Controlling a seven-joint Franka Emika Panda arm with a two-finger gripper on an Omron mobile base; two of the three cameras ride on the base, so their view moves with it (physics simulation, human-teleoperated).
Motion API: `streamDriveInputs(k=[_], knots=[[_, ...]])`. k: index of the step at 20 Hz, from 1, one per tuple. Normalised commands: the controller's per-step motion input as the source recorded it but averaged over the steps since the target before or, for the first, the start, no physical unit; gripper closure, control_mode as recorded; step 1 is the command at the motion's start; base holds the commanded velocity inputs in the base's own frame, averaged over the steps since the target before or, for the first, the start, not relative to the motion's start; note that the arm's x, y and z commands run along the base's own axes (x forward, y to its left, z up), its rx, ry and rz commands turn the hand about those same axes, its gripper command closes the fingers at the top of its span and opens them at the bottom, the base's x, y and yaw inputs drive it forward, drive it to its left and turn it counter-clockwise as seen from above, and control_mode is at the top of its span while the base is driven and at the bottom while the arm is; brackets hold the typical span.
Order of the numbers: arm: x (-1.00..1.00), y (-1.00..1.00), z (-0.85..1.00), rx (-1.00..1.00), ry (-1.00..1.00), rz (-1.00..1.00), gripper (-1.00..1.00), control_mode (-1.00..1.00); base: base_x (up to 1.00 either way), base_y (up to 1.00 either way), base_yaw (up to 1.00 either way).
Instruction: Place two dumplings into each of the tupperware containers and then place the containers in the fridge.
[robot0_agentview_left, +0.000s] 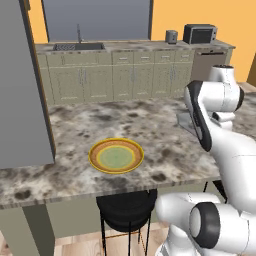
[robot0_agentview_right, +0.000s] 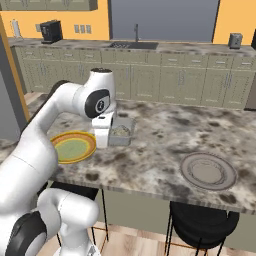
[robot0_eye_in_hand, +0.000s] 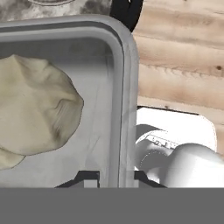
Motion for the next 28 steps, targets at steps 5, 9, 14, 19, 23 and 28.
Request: streamDriveInputs(k=[5,9,14,19,23,28], knots=[[-0.55,0.18,0.19,0.06,-0.1,-0.34,1.0,-1.0,0.0,0.0,0.0],[-0.17,0.82,0.33,-0.03,-0.15,-0.07,1.0,-1.0,0.0,0.0,0.0],[-0.38,0.26,0.42,-0.01,-0.03,0.0,1.0,-1.0,0.0,0.0,0.0],[-0.39,0.0,0.34,-0.01,0.11,0.02,1.0,-1.0,0.0,0.0,0.0],[-0.25,0.21,0.12,-0.05,0.13,0.06,1.0,-1.0,0.0,0.0,0.0],[-0.57,0.14,0.0,0.0,-0.05,0.0,1.0,-1.0,0.0,0.0,0.0]])
